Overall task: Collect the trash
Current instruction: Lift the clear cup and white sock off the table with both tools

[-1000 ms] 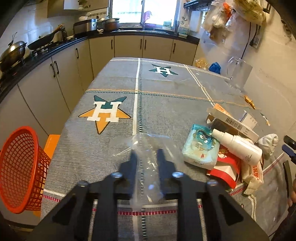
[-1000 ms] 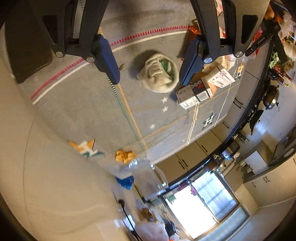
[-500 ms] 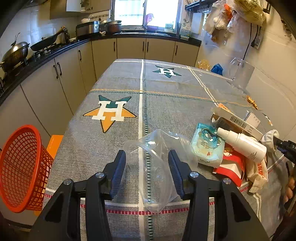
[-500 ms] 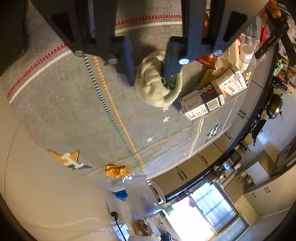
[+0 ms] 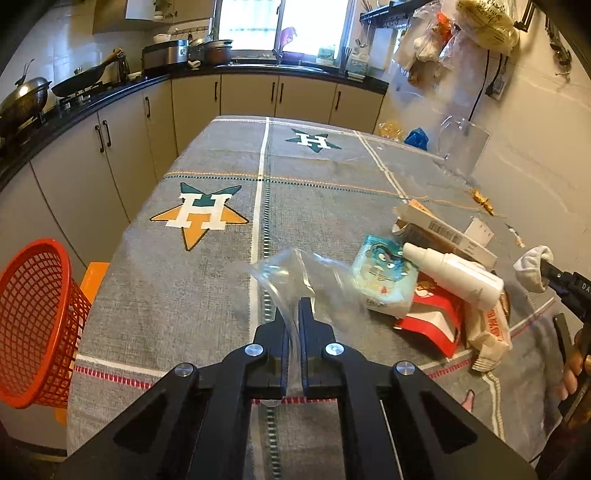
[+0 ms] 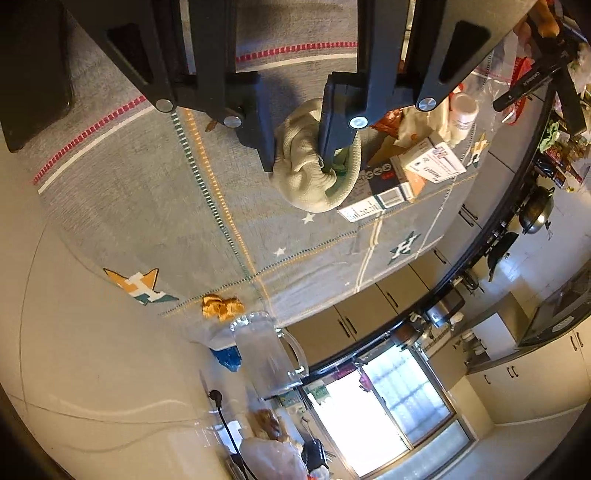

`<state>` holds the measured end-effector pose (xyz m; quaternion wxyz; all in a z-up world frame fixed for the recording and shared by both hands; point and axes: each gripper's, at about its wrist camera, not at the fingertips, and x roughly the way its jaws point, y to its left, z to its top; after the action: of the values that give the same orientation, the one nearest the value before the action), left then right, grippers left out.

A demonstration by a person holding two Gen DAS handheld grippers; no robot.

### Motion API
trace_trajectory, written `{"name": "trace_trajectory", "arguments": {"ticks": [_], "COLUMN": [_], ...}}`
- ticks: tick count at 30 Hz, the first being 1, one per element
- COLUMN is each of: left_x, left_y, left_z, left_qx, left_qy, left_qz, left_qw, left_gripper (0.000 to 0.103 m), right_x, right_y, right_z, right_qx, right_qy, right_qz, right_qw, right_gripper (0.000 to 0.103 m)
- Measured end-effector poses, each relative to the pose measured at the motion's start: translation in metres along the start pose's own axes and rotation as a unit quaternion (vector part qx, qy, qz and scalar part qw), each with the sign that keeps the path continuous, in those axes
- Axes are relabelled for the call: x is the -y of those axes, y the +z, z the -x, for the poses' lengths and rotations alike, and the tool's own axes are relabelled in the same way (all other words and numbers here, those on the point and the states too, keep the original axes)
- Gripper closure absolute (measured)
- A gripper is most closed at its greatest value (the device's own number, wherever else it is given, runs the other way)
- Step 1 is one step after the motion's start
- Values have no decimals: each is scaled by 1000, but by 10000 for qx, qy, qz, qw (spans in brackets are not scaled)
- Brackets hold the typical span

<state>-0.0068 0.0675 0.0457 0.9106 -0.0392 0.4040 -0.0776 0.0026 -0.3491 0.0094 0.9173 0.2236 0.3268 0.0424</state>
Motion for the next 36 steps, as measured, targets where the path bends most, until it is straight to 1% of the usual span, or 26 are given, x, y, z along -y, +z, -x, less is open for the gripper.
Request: {"name": "trace_trajectory", "arguments": {"ticks": [4, 8, 14, 23, 36], "left_x": [6, 10, 12, 17, 10], "left_y": [-3, -3, -7, -15, -18], "left_z": [15, 27, 42, 51, 58], "left_qx": [202, 320, 450, 540, 643], "left_qy": [-11, -24, -92, -56, 38], "left_qz": [-96, -162, -171, -268, -227], "left_qw": [9997, 9994, 9988, 9982, 9977], "left_gripper": [99, 99, 99, 99, 99], "right_x": [-7, -17, -44, -90, -131], "right_y": [-1, -2, -8, -26, -45], "right_z": [11, 21, 33, 31, 15], "right_qx": [112, 188, 222, -2, -371], "right_qy": [76, 168, 466, 848, 1211], "right_qz": [83, 156, 393, 872, 1275], "right_qw": [9999, 9996, 9979, 9926, 9837], "right_gripper": [79, 79, 79, 79, 79]}}
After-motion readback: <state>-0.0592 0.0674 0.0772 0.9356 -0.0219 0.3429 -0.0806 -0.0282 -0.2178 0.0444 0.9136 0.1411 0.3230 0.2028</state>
